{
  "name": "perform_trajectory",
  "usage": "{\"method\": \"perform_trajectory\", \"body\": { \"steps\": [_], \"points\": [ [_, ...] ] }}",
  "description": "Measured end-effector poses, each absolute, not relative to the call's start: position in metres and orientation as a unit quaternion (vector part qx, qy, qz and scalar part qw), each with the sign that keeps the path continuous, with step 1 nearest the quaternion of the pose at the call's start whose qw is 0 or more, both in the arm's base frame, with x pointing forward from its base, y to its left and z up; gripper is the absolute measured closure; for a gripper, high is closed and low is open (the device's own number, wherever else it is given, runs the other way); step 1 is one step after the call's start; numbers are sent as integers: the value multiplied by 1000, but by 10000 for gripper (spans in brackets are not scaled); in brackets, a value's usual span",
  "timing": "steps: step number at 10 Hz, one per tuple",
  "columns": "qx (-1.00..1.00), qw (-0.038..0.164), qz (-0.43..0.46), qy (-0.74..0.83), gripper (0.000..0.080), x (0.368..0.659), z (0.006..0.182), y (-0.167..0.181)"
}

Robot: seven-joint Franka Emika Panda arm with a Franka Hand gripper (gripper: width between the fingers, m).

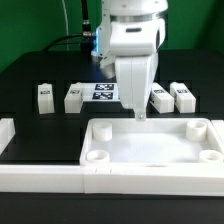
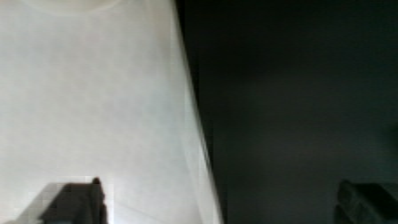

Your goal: Assemble desk

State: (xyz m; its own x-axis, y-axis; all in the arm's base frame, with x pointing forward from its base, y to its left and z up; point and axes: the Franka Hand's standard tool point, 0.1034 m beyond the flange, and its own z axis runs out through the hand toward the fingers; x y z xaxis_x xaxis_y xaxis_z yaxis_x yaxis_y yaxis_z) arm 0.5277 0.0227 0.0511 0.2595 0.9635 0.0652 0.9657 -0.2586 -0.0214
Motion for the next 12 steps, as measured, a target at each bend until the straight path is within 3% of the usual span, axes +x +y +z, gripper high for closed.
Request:
{"method": "perform_trajectory", "body": {
  "steps": [4, 9, 12],
  "points": [
    [-853, 26, -22, -521, 150, 529, 61, 62],
    [-870, 28, -21, -491, 150, 529, 59, 60],
    [-963, 42, -5, -268, 150, 514, 55, 65]
  ]
}}
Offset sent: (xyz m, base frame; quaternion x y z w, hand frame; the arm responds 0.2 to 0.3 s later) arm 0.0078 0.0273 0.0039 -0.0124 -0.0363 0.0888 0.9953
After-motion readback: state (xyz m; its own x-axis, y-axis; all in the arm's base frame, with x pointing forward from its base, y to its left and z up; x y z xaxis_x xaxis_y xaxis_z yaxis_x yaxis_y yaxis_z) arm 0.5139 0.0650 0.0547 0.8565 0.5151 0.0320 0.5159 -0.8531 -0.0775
